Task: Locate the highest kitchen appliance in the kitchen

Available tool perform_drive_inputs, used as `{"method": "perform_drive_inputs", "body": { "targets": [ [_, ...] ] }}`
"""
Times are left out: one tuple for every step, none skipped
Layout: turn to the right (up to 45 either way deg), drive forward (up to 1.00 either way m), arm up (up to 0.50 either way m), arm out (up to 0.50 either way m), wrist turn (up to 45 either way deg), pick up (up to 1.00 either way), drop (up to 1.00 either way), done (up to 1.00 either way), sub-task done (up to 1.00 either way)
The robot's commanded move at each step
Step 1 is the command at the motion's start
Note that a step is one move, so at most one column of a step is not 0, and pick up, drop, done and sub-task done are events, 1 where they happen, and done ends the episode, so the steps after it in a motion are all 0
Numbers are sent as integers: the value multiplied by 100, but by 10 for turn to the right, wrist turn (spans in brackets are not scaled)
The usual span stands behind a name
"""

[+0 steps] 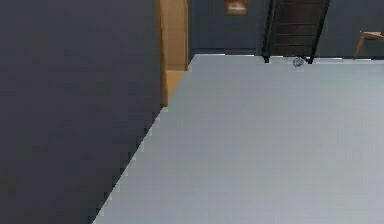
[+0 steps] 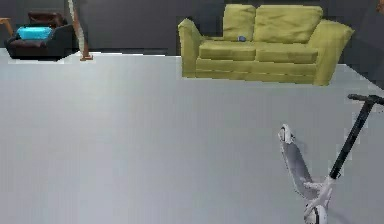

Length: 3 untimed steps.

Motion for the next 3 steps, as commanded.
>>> {"method": "perform_drive_inputs", "body": {
  "targets": [
    [0,100,0,0,0,0,0,0,0],
    [0,100,0,0,0,0,0,0,0],
    [0,100,0,0,0,0,0,0,0]
  ]
}}
